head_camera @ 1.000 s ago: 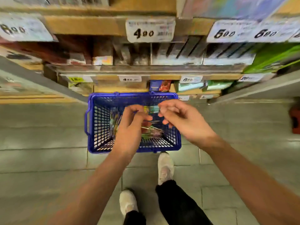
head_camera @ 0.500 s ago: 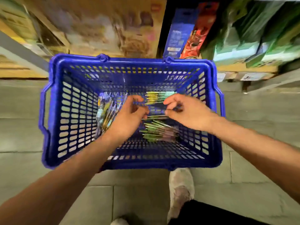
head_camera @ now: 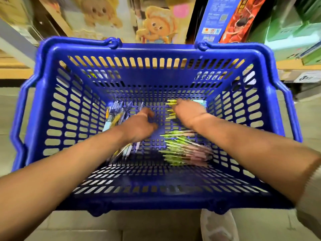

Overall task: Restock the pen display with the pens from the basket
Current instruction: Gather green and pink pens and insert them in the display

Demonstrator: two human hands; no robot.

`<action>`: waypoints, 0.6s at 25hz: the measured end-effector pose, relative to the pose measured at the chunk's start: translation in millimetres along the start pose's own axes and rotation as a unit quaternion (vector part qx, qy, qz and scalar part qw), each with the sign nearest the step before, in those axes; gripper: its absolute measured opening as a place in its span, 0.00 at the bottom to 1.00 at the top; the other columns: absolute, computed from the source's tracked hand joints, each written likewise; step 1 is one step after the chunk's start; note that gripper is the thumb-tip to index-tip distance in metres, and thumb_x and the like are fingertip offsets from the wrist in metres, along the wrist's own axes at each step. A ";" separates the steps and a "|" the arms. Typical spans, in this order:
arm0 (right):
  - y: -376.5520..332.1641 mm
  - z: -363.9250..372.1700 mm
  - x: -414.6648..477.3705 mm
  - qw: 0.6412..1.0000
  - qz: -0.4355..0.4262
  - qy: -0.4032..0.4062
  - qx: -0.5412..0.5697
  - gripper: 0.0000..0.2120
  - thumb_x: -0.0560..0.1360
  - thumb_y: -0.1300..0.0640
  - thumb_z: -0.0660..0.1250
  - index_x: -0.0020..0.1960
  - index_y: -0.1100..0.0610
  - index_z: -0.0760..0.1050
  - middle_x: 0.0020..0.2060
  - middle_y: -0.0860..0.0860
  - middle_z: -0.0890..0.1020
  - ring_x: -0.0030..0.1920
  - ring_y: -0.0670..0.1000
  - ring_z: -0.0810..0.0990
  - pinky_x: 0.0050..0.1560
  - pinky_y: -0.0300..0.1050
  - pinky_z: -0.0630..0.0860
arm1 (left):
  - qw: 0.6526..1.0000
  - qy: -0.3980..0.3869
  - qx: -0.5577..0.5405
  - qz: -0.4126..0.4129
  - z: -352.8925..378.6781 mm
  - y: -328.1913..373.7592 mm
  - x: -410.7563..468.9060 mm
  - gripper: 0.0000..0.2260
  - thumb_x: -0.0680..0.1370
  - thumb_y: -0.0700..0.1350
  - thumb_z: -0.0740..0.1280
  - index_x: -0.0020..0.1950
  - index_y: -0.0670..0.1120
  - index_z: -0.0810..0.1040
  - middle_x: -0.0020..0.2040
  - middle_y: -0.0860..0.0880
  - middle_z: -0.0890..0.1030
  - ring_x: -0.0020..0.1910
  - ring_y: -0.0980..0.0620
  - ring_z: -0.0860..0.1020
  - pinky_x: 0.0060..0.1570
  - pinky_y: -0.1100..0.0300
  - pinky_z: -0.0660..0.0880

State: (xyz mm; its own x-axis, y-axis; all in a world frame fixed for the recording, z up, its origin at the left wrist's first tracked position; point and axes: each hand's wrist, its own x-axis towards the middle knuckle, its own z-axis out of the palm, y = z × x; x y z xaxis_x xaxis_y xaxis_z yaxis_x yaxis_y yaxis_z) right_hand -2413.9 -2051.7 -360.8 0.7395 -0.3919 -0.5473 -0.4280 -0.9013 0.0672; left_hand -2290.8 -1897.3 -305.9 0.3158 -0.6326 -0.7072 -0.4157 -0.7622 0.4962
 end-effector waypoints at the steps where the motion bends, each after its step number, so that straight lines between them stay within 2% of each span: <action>1: 1.3 4.0 0.0 1.000 -0.010 0.012 -0.015 0.16 0.80 0.65 0.61 0.66 0.60 0.74 0.62 0.59 0.73 0.62 0.63 0.77 0.56 0.56 0.77 | 1.000 0.007 -0.002 -0.006 -2.3 -1.1 -0.9 0.14 0.80 0.48 0.65 0.65 0.52 0.69 0.39 0.49 0.80 0.30 0.55 0.75 0.23 0.64 0.67; 5: 5.9 8.7 3.6 0.995 -0.041 0.041 -0.075 0.14 0.82 0.64 0.60 0.65 0.59 0.74 0.62 0.58 0.73 0.62 0.60 0.75 0.54 0.54 0.76 | 0.999 -0.006 -0.015 -0.028 -4.3 -6.3 -5.7 0.13 0.80 0.48 0.65 0.65 0.52 0.70 0.44 0.46 0.84 0.37 0.50 0.78 0.35 0.58 0.72; 8: 4.6 15.6 1.9 0.992 -0.080 0.023 -0.098 0.17 0.80 0.66 0.62 0.68 0.58 0.71 0.59 0.56 0.78 0.59 0.59 0.80 0.47 0.53 0.78 | 0.997 -0.019 -0.056 -0.043 1.8 -9.8 -3.2 0.13 0.81 0.46 0.65 0.65 0.47 0.71 0.52 0.42 0.84 0.51 0.43 0.83 0.50 0.50 0.80; 11: 7.7 23.4 4.4 0.990 -0.080 0.027 -0.115 0.20 0.79 0.67 0.63 0.69 0.57 0.70 0.58 0.56 0.78 0.56 0.60 0.81 0.43 0.53 0.78 | 0.995 -0.020 -0.081 -0.048 10.5 -14.0 4.8 0.11 0.82 0.44 0.64 0.65 0.46 0.70 0.54 0.39 0.84 0.55 0.39 0.83 0.46 0.53 0.79; 15: -6.2 29.8 3.6 0.994 -0.042 0.022 -0.097 0.20 0.78 0.67 0.64 0.69 0.59 0.71 0.61 0.57 0.76 0.60 0.59 0.78 0.45 0.52 0.76 | 0.990 -0.013 -0.132 -0.058 10.4 -18.7 7.0 0.11 0.84 0.44 0.61 0.66 0.45 0.71 0.50 0.43 0.83 0.44 0.47 0.81 0.40 0.57 0.77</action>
State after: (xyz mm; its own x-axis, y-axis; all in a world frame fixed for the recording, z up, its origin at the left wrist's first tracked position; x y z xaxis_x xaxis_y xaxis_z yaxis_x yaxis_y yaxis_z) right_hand -2424.1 -2042.0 -388.0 0.7923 -0.3183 -0.5206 -0.2594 -0.9479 0.1848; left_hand -2289.6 -1886.0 -325.3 0.3249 -0.5381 -0.7777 -0.1400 -0.8406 0.5232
